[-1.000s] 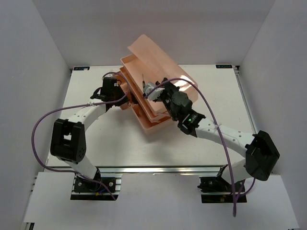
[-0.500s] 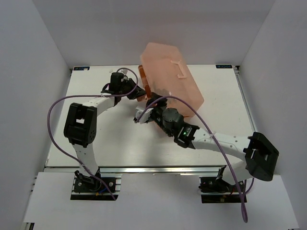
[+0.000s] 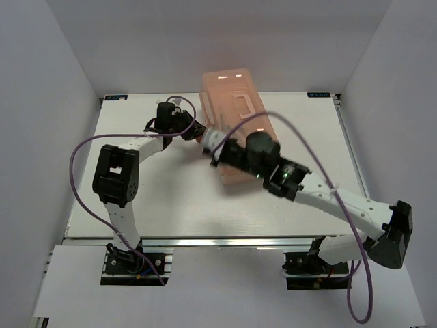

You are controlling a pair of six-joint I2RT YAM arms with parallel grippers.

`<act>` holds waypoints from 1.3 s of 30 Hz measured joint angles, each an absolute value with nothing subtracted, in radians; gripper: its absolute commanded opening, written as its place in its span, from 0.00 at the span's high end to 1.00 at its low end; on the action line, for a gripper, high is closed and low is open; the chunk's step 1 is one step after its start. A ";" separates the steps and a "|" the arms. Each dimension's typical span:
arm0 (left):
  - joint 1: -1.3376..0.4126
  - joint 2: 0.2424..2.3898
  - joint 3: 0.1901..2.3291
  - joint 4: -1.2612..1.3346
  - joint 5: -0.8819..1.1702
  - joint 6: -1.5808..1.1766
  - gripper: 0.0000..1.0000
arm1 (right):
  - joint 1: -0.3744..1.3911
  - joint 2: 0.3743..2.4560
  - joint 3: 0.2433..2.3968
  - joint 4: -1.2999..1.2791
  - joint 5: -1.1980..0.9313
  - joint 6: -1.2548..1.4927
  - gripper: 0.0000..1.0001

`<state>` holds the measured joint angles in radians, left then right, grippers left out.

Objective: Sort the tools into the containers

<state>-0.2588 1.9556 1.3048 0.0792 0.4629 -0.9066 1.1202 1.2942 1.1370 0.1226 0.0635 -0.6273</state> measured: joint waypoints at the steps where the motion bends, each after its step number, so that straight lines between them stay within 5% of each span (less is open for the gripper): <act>1: -0.257 1.951 1.305 0.068 0.458 -0.905 0.88 | 1.055 1.291 1.192 0.098 0.012 -0.562 1.00; 3: -0.250 1.934 1.305 0.034 0.430 -0.894 0.88 | 0.923 1.304 1.290 0.055 -0.069 -0.465 1.00; 5: -0.230 1.908 1.307 -0.006 0.382 -0.871 0.83 | 0.774 1.328 1.380 0.037 -0.143 -0.366 0.78; 7: -0.199 1.880 1.314 -0.054 0.338 -0.840 0.64 | 0.645 1.362 1.443 0.021 -0.218 -0.280 0.59; 10: -0.161 1.845 1.371 -0.138 0.281 -0.789 0.53 | 0.537 1.422 1.483 -0.012 -0.345 -0.169 0.50; 12: -0.150 1.808 1.402 -0.184 0.231 -0.752 0.59 | 0.499 1.486 1.504 -0.033 -0.435 -0.105 0.54; 13: -0.151 1.784 1.403 -0.204 0.207 -0.738 0.76 | 0.485 1.523 1.512 -0.038 -0.478 -0.077 0.69; 16: -0.155 1.705 1.375 -0.258 0.146 -0.701 0.96 | 0.463 1.628 1.525 -0.066 -0.540 -0.004 0.95; 18: -0.156 1.676 1.344 -0.282 0.127 -0.688 0.99 | 0.456 1.695 1.540 -0.083 -0.540 0.041 0.99; 29: -0.157 1.857 1.118 -0.308 0.148 -0.672 1.00 | 0.406 1.781 1.597 -0.112 -0.310 0.105 0.87; 39: -0.235 2.096 1.422 -0.212 0.334 -0.668 0.97 | 0.316 1.681 1.539 -0.076 -0.187 0.091 0.80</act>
<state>-0.2348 2.0960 1.4223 -0.2119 0.3344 -0.6678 0.3164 1.6810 1.5394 -0.0765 -0.1875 0.0914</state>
